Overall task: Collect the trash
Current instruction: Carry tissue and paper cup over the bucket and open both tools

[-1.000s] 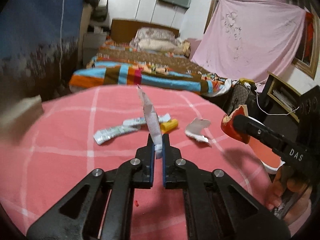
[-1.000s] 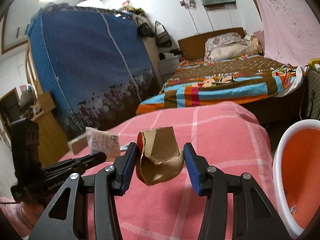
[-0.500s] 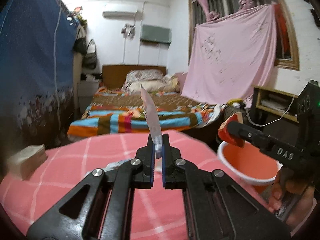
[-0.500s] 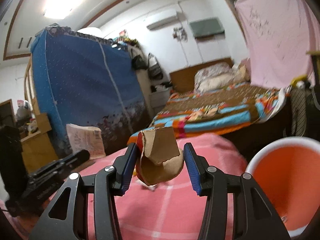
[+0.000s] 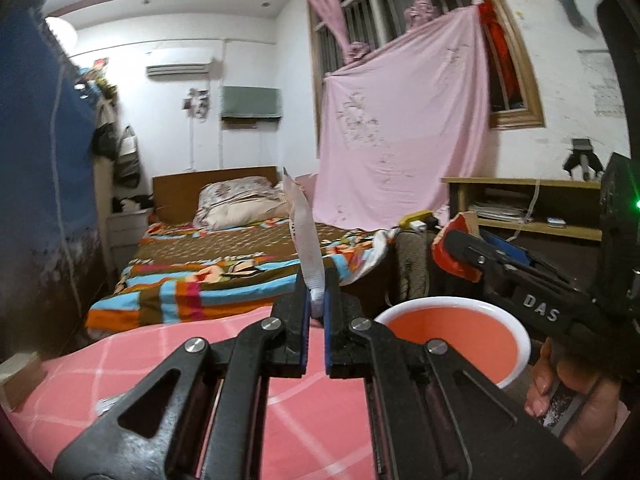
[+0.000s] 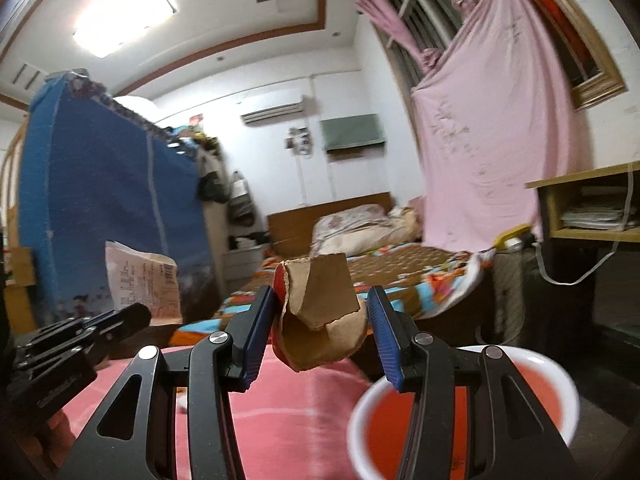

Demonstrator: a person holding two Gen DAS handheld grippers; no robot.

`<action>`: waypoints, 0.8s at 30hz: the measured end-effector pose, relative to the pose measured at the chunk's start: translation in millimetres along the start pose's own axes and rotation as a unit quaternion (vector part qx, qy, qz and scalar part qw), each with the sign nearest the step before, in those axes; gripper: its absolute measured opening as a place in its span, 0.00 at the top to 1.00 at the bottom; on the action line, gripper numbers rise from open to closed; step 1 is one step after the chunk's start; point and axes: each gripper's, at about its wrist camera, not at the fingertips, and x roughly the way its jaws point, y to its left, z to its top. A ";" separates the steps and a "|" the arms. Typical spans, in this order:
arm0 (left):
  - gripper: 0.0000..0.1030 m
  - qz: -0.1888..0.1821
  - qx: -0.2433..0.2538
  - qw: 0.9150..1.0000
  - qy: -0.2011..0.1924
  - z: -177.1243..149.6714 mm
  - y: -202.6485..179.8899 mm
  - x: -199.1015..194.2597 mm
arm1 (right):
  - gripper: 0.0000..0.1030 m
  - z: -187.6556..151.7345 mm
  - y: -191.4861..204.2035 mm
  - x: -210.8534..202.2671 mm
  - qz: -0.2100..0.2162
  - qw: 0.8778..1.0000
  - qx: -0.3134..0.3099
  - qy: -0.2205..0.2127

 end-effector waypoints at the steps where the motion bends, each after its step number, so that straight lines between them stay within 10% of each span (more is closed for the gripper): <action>1: 1.00 -0.006 0.006 1.000 -0.001 0.3 -6.6 2.8 | 0.55 0.1 -5.3 -0.8 -0.009 1.000 0.002 -0.001; 24: 1.00 -0.127 -0.009 0.984 0.125 -14.1 -83.9 85.5 | 0.53 -27.4 -89.4 4.5 -0.123 0.983 0.104 0.091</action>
